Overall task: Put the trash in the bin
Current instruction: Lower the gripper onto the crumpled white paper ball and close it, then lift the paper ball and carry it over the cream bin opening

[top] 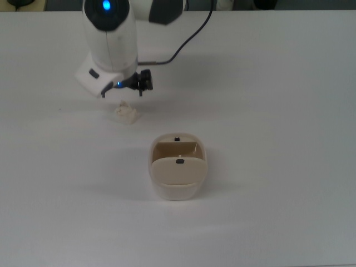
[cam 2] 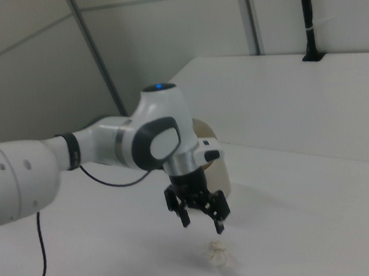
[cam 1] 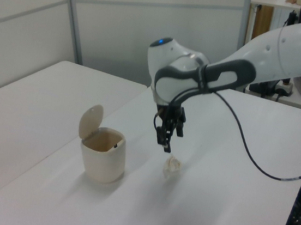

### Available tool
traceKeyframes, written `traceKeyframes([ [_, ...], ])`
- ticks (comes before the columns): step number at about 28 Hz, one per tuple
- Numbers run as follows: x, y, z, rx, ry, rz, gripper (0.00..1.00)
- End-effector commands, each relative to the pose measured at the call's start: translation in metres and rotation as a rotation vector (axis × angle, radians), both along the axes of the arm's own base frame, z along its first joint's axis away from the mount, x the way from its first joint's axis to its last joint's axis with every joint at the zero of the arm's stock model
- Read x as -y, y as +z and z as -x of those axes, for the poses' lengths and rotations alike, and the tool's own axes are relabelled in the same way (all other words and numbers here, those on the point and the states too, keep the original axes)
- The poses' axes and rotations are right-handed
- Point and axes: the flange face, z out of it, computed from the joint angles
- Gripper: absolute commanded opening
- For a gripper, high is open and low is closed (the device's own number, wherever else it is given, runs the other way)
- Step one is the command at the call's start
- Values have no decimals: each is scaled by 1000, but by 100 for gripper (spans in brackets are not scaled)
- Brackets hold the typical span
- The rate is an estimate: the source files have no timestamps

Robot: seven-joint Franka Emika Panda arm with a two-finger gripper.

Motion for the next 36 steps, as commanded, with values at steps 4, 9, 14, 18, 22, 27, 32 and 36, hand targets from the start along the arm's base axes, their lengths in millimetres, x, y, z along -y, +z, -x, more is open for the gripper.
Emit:
traceKeyframes([
  [4, 7, -54, -9, -37, 46, 52, 100],
  [9, 5, -77, -9, -75, 65, 72, 82],
  [14, 3, -82, -6, -84, 68, 71, 51],
  [18, 4, -76, -8, -72, 65, 72, 41],
  [22, 5, -46, -14, -2, 61, 67, 41],
  [27, 4, -14, -17, 61, 66, 66, 41],
  [32, -12, 22, -30, 139, 93, 68, 41],
  [36, -39, 44, -47, 273, 135, 55, 41],
])
